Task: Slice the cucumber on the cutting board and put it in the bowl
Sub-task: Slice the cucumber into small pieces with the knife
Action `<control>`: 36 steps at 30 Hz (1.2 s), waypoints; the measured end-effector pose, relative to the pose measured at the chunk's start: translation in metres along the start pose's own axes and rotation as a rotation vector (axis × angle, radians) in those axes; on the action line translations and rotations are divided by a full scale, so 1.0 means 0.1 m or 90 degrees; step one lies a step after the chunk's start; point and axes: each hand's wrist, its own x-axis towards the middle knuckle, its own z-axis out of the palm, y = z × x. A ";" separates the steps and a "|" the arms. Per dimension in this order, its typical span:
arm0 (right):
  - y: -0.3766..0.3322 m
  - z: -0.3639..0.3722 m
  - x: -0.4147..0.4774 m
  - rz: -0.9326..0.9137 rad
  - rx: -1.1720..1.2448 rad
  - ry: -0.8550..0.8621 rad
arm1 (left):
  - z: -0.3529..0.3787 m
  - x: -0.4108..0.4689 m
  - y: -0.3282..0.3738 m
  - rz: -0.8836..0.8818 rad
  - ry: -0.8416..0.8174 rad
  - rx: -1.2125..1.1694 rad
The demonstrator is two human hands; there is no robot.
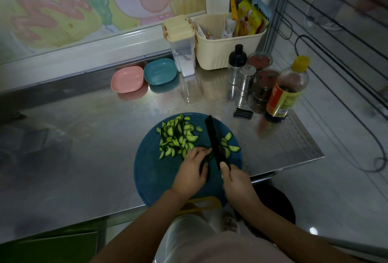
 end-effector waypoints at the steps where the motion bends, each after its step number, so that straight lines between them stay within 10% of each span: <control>1: 0.00 0.00 -0.01 -0.004 -0.007 0.003 | 0.00 0.00 0.00 0.001 0.000 0.002; 36: 0.08 0.04 0.01 0.008 0.074 -0.021 | 0.00 0.01 0.01 -0.001 -0.009 0.015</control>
